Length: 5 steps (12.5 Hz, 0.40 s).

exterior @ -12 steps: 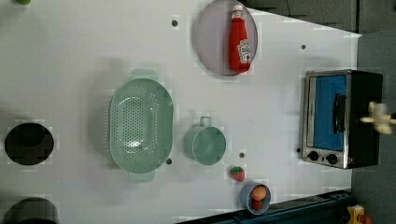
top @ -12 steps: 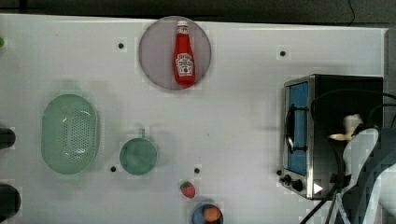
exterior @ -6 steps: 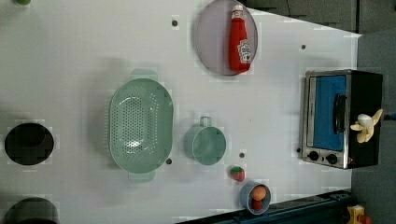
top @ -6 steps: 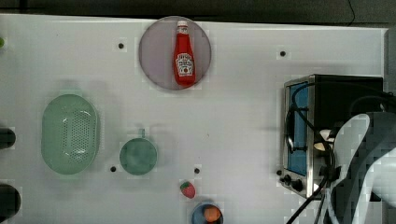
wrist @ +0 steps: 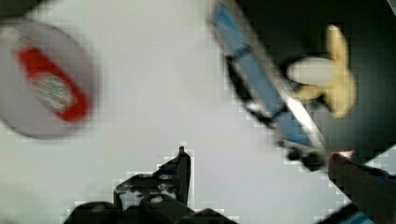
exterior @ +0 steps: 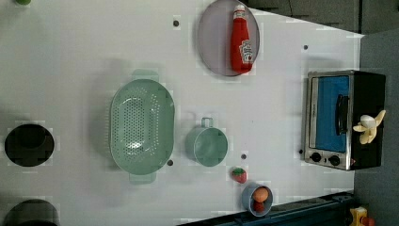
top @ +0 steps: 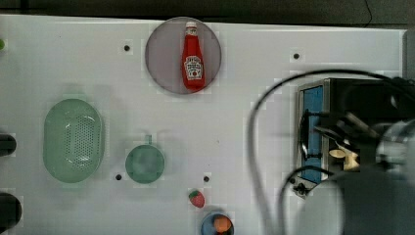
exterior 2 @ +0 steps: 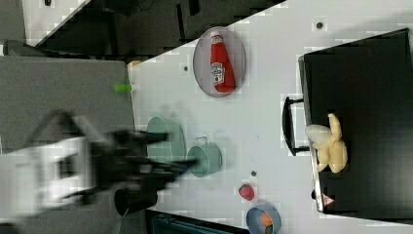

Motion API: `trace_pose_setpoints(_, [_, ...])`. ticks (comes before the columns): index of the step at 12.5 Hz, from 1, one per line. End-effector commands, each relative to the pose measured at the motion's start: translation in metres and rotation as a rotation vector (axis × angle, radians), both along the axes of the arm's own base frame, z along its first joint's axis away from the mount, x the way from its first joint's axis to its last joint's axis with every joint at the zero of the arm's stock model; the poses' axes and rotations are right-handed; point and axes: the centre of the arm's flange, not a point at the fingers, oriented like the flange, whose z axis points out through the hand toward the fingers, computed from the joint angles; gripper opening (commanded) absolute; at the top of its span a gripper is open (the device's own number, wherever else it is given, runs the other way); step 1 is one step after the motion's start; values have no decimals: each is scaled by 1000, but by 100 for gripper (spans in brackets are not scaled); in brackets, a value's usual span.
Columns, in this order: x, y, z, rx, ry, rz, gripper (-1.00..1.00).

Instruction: Pick banana from table and place on oven.

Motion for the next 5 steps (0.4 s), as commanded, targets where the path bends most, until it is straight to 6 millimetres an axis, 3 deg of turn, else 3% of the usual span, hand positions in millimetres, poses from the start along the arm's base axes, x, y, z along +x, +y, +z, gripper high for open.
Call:
trace_pose_setpoints(1, [20, 92, 0, 8, 18, -199, 100])
trace_pose_setpoints(3, [7, 121, -3, 12, 63, -347, 100])
trace_pose_setpoints(5, [-2, 138, -2, 10, 65, -419, 100])
